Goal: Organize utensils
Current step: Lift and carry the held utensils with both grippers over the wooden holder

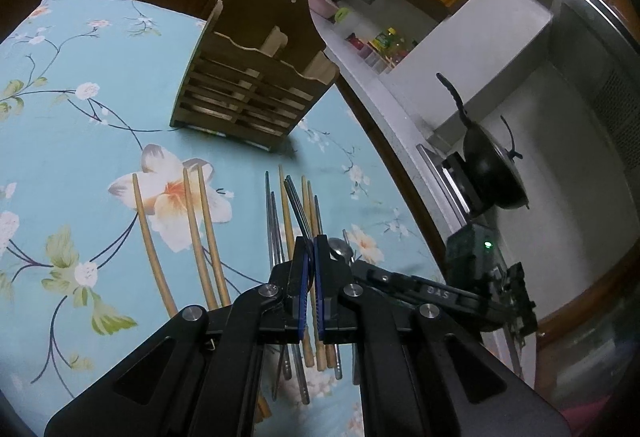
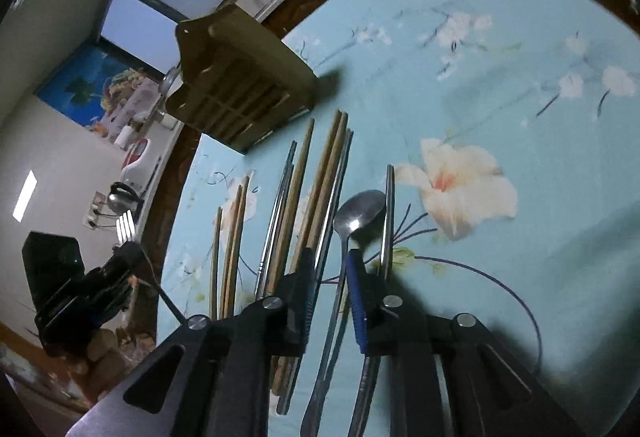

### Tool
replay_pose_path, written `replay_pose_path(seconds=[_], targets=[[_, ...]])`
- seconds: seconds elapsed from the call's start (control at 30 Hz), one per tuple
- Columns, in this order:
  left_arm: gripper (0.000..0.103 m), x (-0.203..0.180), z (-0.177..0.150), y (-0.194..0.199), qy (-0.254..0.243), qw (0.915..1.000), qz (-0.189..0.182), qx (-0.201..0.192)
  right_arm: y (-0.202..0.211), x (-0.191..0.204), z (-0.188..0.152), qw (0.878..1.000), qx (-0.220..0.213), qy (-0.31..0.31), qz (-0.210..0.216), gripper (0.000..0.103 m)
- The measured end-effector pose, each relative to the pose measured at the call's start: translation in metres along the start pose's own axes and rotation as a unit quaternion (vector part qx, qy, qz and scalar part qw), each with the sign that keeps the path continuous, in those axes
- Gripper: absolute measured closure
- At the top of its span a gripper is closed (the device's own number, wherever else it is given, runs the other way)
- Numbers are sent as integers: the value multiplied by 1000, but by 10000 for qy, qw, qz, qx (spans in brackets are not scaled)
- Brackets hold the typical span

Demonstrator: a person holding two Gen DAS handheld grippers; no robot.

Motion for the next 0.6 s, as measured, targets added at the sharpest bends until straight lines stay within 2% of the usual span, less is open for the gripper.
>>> replay_pose_path(seconds=[0.07, 0.23, 0.33, 0.37, 0.53, 0.6], targets=[[101, -1, 0, 2, -4, 10000, 19, -12, -4, -3, 1, 10000, 26, -72, -3, 70], [101, 2, 0, 3, 37, 10000, 42, -15, -14, -8, 17, 9978, -49, -562, 348, 70], [101, 2, 0, 5, 43, 10000, 45, -31, -17, -15, 24, 9947, -112, -890, 498, 79], [101, 2, 0, 5, 43, 10000, 45, -35, -18, -17, 25, 9945, -115, -921, 490, 95], [101, -4, 3, 13, -10, 9999, -19, -113, -7, -3, 26, 9963, -308, -631, 496, 99], [101, -9, 7, 19, -56, 9998, -47, -193, 3, 14, 28, 9961, -402, -438, 653, 100]])
Point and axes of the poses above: each gripper's, at about its wrist camera, not at the fingertips, and y roughly against the way its jaws point, x to its left, z to its top, the point moved 8 cm from there along -y, roughly the way its jaws point, and after that the axes turned 4 degrees about -x, right-handed, at the moved point
